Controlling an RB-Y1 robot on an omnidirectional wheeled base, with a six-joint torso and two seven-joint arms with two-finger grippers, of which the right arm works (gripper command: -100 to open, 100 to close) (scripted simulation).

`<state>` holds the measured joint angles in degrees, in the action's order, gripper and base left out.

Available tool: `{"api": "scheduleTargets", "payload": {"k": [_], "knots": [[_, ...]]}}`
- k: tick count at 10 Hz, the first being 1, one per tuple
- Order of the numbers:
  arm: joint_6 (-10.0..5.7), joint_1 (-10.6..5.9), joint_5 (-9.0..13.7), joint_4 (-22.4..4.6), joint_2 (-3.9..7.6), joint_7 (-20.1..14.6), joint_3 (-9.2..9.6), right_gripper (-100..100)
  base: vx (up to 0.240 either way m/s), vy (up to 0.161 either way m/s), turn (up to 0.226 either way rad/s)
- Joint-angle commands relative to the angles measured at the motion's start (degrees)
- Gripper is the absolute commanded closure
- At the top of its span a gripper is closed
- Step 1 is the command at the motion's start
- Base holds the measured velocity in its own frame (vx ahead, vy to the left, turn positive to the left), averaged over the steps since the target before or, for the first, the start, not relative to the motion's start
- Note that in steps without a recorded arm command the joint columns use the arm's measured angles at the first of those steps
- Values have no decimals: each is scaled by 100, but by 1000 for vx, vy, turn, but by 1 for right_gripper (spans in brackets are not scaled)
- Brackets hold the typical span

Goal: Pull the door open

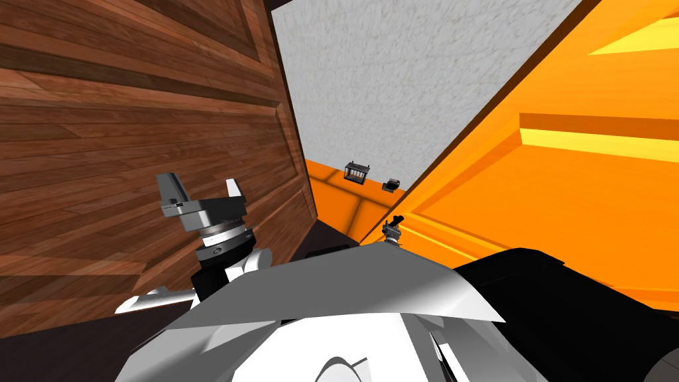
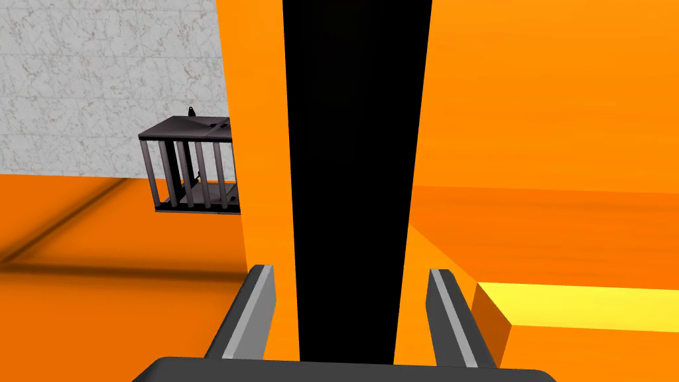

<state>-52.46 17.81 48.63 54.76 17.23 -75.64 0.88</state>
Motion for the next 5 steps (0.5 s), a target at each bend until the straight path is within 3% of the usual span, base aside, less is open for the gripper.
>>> {"api": "scheduleTargets", "payload": {"k": [1,5], "knots": [[4,-1,0,5,-1,4,2,100,-19,12,12],[4,-1,0,5,-1,4,2,100,-5,2,1]]}}
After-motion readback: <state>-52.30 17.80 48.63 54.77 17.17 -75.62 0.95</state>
